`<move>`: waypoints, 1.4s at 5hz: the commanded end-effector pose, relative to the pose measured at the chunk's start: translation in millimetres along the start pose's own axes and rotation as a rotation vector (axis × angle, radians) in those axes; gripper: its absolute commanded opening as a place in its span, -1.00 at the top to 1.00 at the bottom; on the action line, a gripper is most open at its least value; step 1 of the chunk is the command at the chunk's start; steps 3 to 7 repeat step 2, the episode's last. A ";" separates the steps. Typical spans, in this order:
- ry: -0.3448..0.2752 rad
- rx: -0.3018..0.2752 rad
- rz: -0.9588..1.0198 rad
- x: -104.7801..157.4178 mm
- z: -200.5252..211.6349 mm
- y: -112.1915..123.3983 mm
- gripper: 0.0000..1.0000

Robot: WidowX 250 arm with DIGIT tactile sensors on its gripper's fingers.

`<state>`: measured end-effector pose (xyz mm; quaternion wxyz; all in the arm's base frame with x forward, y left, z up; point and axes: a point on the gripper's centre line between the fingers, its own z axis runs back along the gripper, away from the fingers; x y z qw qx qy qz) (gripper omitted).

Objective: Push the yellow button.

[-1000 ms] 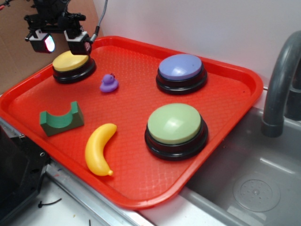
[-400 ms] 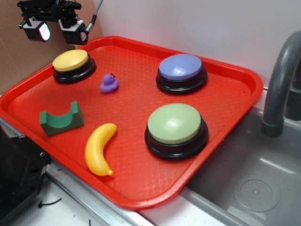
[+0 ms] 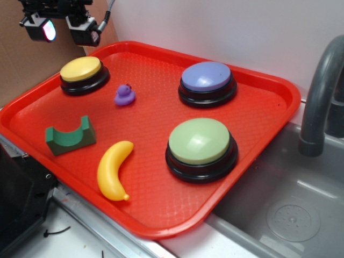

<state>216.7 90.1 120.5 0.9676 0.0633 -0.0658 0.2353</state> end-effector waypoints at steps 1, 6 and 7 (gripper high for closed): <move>-0.076 -0.010 0.010 11.1 28.7 6.0 -1.00; -0.072 -0.003 -0.007 11.7 29.8 8.5 -1.00; -0.072 -0.003 -0.007 11.7 29.8 8.5 -1.00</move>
